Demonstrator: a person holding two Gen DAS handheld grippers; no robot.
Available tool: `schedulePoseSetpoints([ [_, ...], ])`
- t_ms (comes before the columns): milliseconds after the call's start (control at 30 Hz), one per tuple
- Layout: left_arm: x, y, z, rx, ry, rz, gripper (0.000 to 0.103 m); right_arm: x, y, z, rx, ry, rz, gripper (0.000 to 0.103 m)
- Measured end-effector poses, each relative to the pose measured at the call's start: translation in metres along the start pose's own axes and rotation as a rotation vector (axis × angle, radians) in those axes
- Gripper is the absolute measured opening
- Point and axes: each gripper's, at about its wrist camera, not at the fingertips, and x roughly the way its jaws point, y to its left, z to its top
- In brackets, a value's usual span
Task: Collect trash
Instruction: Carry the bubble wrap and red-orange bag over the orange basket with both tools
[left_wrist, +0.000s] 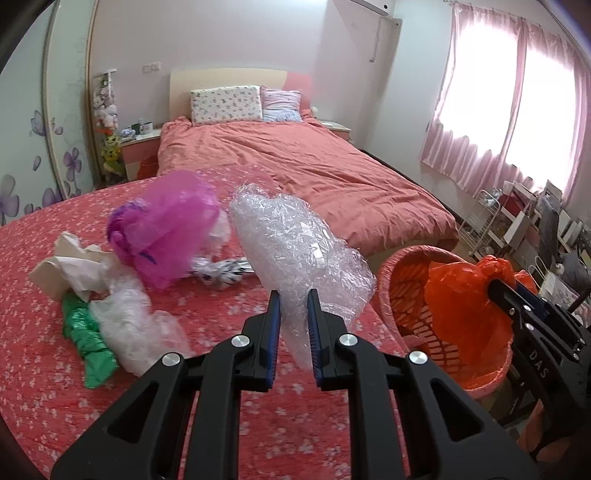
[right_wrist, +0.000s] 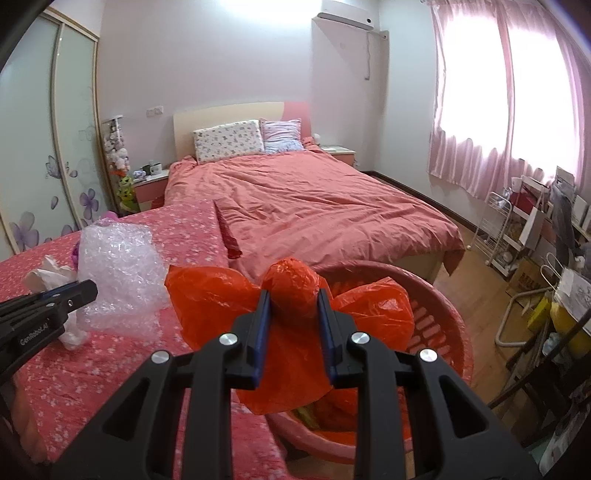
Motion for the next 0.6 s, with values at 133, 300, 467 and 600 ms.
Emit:
schedulePoseSetpoints([
  [133,0.006,-0.017,-0.002,0.017,0.012,-0.017,0.015,0.003,-0.011,-0.004,0.013,0.005,-0.027,0.025],
  [300,0.013,-0.036,-0.002,0.034,0.025,-0.043,0.015,0.006,-0.031,-0.008,0.042,0.009,-0.06,0.025],
  [467,0.021,-0.059,-0.003,0.061,0.039,-0.073,0.015,0.011,-0.053,-0.012,0.077,0.015,-0.098,0.025],
  [600,0.027,-0.074,-0.005,0.084,0.053,-0.099,0.015,0.015,-0.071,-0.014,0.109,0.021,-0.127,0.025],
])
